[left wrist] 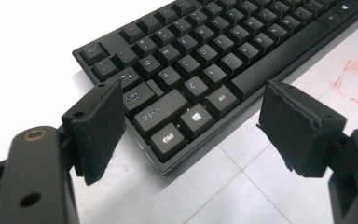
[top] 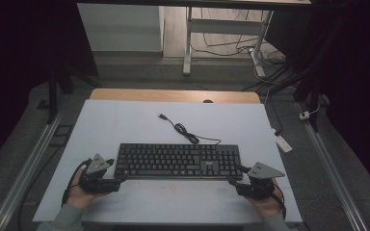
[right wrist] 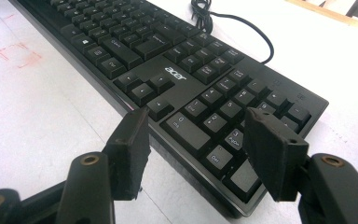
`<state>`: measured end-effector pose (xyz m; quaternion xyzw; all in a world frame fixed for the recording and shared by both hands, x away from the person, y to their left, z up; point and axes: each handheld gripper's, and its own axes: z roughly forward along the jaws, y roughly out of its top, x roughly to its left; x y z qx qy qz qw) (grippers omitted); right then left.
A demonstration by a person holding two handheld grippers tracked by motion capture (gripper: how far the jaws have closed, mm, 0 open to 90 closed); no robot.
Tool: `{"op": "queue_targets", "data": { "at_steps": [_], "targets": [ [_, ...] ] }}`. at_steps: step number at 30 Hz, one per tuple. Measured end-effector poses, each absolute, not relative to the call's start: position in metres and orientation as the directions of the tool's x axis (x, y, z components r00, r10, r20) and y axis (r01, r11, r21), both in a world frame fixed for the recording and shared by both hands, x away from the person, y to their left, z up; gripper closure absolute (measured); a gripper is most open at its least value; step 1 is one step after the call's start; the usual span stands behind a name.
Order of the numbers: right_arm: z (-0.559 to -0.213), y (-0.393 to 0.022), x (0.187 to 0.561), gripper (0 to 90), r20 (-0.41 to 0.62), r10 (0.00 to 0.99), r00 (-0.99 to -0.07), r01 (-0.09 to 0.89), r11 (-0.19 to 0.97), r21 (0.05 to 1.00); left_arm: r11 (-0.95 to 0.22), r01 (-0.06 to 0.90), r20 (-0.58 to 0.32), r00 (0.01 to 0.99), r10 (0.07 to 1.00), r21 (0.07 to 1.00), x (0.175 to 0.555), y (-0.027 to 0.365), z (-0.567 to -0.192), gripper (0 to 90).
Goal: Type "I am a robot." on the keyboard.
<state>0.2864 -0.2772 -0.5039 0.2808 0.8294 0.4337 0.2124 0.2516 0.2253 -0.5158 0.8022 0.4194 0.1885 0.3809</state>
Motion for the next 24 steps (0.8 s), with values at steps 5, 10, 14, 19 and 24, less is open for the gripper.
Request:
{"op": "queue_targets", "data": {
  "at_steps": [5, 10, 14, 19, 24],
  "targets": [
    [-0.5037, -0.2763, 0.2857, 41.2, -0.105, 0.649, -0.753, 0.279, 0.46, 0.843, -0.358, 0.528, -0.016, 0.577, 0.817, 0.771, 0.2514, 0.2253, -0.5152, 22.6],
    [-0.5031, -0.2748, 0.2854, 41.2, -0.11, 0.649, -0.753, 0.28, 0.467, 0.839, -0.354, 0.529, -0.018, 0.574, 0.819, 0.771, 0.2516, 0.2257, -0.5151, 22.6],
    [-0.5032, -0.2739, 0.2854, 41.2, -0.103, 0.647, -0.756, 0.281, 0.462, 0.841, -0.351, 0.53, -0.02, 0.573, 0.819, 0.772, 0.2518, 0.2257, -0.5149, 22.6],
    [-0.5033, -0.2725, 0.2853, 41.2, -0.099, 0.645, -0.758, 0.276, 0.455, 0.847, -0.346, 0.531, -0.025, 0.571, 0.821, 0.774, 0.2515, 0.2257, -0.5144, 22.7],
    [-0.5016, -0.271, 0.285, 41.3, -0.109, 0.647, -0.754, 0.276, 0.464, 0.842, -0.338, 0.534, -0.032, 0.568, 0.823, 0.775, 0.2517, 0.2259, -0.5137, 23.4]
  ]
}}
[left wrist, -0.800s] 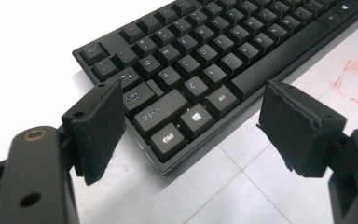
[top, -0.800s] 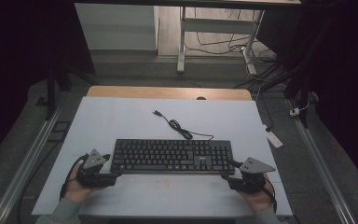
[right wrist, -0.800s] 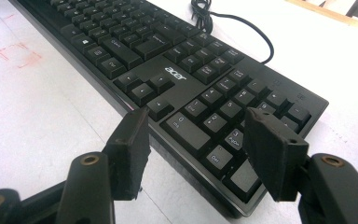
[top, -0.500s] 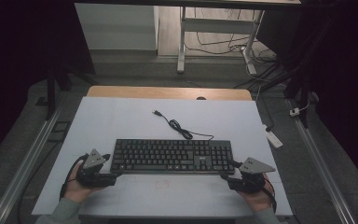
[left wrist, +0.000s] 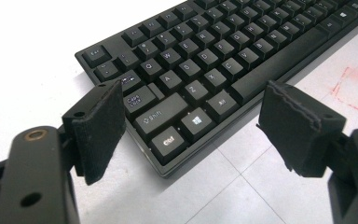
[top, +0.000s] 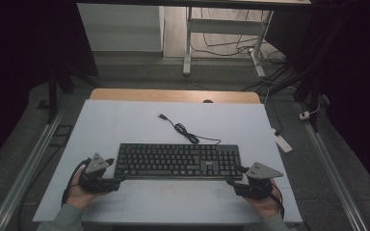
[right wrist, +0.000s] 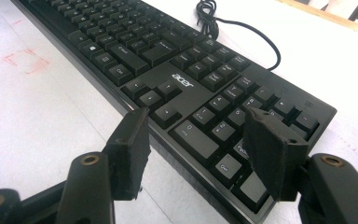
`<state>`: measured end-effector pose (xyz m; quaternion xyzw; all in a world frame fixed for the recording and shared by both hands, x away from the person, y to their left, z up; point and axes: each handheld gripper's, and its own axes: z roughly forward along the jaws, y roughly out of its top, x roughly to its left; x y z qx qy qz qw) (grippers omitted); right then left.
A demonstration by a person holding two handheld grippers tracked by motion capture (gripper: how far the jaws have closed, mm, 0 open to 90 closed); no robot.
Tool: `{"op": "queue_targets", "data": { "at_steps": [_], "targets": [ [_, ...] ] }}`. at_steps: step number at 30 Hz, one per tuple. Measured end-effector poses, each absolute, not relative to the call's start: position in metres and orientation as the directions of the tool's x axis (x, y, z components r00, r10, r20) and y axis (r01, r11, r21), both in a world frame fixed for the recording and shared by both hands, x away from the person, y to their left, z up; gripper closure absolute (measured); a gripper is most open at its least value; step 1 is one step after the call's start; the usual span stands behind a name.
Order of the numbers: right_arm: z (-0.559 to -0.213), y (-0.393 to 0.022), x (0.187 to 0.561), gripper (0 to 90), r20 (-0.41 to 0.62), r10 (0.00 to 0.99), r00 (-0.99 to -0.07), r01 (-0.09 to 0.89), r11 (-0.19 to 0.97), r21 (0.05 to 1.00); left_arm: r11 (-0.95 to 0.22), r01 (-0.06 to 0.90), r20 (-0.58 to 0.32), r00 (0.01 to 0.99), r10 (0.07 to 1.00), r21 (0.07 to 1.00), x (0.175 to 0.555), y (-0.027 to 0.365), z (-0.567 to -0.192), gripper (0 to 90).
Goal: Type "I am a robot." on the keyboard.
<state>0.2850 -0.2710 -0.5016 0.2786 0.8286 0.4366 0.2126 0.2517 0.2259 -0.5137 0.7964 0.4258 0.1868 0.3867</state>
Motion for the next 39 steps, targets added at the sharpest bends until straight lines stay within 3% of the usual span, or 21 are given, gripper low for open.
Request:
{"op": "queue_targets", "data": {
  "at_steps": [17, 25, 34, 39],
  "targets": [
    [-0.498, -0.245, 0.29, 44.2, -0.076, 0.624, -0.778, 0.279, 0.451, 0.848, -0.273, 0.563, -0.103, 0.547, 0.831, 0.78, 0.255, 0.23, -0.509, 30.3],
    [-0.495, -0.235, 0.293, 55.5, -0.047, 0.61, -0.791, 0.282, 0.432, 0.857, -0.254, 0.57, -0.124, 0.541, 0.832, 0.782, 0.255, 0.234, -0.505, 37.5],
    [-0.489, -0.218, 0.298, 70.2, -0.056, 0.567, -0.822, 0.256, 0.455, 0.853, -0.26, 0.573, -0.137, 0.558, 0.818, 0.777, 0.256, 0.234, -0.503, 53.8],
    [-0.486, -0.202, 0.306, 81.6, -0.053, 0.547, -0.835, 0.255, 0.471, 0.845, -0.268, 0.566, -0.131, 0.566, 0.814, 0.779, 0.256, 0.233, -0.501, 69.5]
  ]
}}
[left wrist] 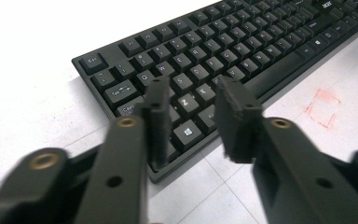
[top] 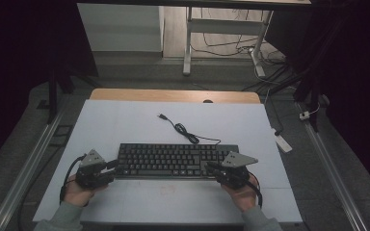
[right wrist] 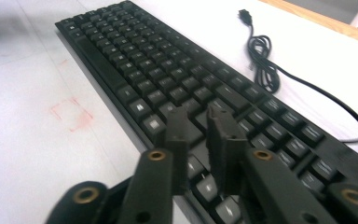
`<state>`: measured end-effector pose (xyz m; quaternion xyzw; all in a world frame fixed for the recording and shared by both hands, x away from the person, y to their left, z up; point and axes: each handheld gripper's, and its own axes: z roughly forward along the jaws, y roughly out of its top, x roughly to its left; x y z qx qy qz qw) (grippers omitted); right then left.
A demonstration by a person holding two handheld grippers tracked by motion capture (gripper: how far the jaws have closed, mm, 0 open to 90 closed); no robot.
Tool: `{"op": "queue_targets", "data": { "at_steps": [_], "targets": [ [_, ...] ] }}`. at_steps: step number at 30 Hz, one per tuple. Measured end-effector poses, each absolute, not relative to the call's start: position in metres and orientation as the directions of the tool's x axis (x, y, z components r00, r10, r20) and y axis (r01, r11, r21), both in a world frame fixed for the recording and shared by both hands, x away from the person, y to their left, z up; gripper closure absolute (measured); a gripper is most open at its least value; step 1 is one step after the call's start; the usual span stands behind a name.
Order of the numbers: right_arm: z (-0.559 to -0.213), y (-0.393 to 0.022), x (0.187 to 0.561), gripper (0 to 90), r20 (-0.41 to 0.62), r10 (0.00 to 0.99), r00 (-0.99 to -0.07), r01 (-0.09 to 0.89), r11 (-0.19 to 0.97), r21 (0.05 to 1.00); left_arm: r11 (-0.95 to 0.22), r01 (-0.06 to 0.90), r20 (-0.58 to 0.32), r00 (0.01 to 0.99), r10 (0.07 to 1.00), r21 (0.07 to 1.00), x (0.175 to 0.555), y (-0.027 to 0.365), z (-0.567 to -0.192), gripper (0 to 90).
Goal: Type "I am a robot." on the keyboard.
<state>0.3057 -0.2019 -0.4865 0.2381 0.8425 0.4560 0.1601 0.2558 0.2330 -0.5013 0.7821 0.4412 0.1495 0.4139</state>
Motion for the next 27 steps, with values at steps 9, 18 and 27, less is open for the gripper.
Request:
{"op": "queue_targets", "data": {
  "at_steps": [9, 18, 27],
  "targets": [
    [-0.485, -0.173, 0.313, 89.5, -0.06, 0.507, -0.86, 0.236, 0.499, 0.834, -0.278, 0.57, -0.13, 0.572, 0.81, 0.773, 0.257, 0.233, -0.5, 89.0],
    [-0.484, -0.156, 0.32, 89.6, -0.051, 0.499, -0.865, 0.237, 0.496, 0.835, -0.287, 0.57, -0.127, 0.577, 0.807, 0.77, 0.26, 0.23, -0.501, 89.0],
    [-0.485, -0.138, 0.326, 89.5, -0.05, 0.489, -0.871, 0.239, 0.51, 0.826, -0.287, 0.576, -0.123, 0.568, 0.813, 0.765, 0.265, 0.227, -0.504, 89.0]
  ]
}}
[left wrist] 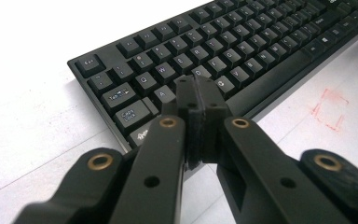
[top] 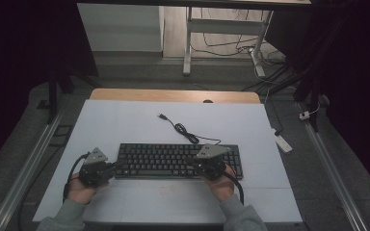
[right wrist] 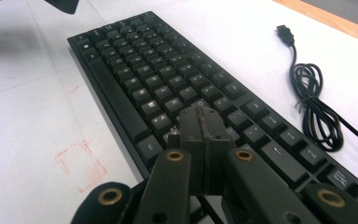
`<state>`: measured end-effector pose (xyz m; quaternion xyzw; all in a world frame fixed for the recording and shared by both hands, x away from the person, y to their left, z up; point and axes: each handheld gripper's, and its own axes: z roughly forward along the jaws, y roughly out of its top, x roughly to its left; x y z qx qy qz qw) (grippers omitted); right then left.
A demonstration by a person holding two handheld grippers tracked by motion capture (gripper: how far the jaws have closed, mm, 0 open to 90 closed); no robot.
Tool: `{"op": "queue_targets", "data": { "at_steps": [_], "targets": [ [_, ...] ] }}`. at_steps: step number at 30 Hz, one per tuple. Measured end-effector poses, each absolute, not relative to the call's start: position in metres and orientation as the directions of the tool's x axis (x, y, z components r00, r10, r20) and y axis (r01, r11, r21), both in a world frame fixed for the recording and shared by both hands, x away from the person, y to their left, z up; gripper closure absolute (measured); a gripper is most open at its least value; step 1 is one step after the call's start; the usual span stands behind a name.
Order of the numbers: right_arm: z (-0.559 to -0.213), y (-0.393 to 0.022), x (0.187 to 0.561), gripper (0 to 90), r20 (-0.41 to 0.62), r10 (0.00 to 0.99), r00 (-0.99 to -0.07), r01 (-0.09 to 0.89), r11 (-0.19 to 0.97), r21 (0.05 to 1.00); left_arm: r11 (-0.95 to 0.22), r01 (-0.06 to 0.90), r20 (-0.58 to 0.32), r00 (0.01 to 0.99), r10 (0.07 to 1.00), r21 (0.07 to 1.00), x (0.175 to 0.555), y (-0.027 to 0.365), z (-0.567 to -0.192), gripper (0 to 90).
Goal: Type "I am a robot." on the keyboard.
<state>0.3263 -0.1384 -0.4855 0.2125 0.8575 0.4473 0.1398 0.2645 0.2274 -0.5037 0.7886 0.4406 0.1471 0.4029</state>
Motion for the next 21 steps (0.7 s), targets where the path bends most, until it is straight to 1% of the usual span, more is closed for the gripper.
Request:
{"op": "queue_targets", "data": {
  "at_steps": [8, 21],
  "targets": [
    [-0.488, -0.128, 0.333, 89.5, -0.039, 0.49, -0.871, 0.254, 0.517, 0.817, -0.294, 0.585, -0.12, 0.565, 0.816, 0.756, 0.269, 0.226, -0.507, 89.0],
    [-0.487, -0.098, 0.346, 89.5, -0.029, 0.476, -0.879, 0.261, 0.529, 0.807, -0.293, 0.613, -0.117, 0.538, 0.835, 0.733, 0.278, 0.227, -0.517, 89.0]
  ]
}}
